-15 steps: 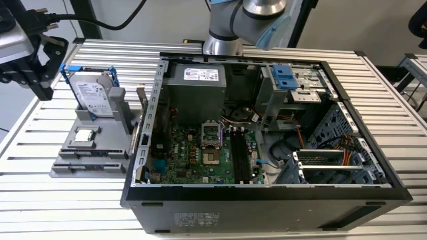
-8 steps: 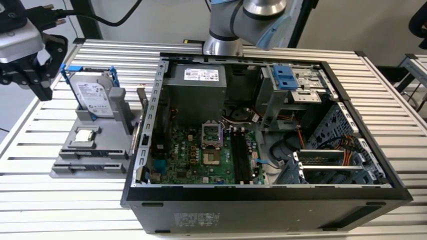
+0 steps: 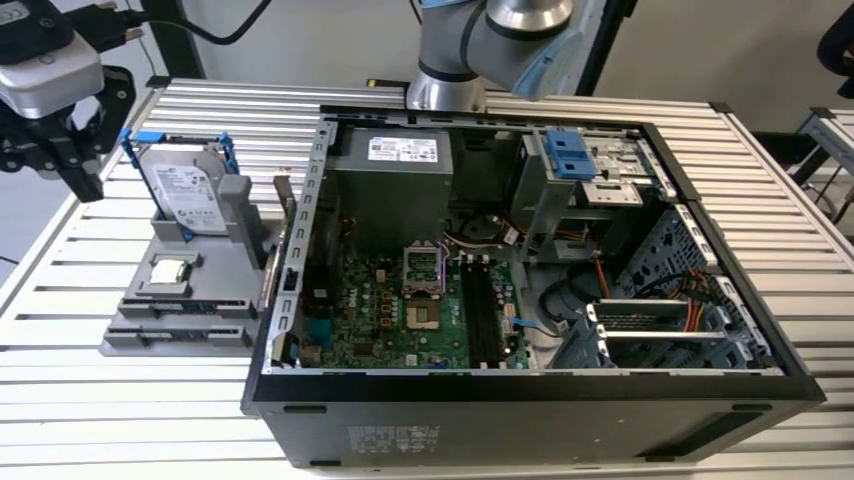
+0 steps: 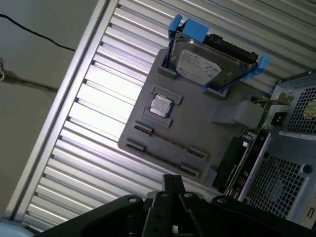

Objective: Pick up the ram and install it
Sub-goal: 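Pick up the ram and move it above insertion slot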

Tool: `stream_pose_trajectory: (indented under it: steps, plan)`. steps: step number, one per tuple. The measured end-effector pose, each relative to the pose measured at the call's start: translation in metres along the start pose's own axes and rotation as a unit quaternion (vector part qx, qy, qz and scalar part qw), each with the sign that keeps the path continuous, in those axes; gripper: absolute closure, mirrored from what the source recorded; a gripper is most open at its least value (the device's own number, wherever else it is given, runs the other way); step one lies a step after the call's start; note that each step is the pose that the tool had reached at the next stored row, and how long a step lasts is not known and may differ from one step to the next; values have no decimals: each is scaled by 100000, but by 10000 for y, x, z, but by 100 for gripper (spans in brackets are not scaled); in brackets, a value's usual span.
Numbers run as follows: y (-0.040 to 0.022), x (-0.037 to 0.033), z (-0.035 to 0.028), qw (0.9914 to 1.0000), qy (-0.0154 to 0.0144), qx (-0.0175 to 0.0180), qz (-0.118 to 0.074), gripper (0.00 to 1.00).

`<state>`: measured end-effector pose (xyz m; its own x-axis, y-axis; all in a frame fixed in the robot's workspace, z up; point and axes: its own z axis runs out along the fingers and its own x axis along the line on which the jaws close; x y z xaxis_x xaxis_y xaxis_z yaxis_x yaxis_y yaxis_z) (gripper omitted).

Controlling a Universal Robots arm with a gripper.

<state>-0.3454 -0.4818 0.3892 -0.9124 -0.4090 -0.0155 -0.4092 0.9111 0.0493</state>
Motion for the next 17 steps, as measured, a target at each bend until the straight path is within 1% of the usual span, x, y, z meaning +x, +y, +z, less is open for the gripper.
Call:
stream_pose_trajectory:
  steps: [2,5,9,12,14,17]
  plan:
    - [0,0,0,99989,74,-24,-1514,100]
    - [-1,-2,0,99936,169,-57,-3574,100]
    - [-6,-14,-1,99862,254,-85,-5249,100]
    - [-10,-22,-2,99780,323,-106,-6617,100]
    - [-13,-29,-3,99710,377,-118,-7598,100]
    - [-23,-51,-3,99620,427,-137,-8696,100]
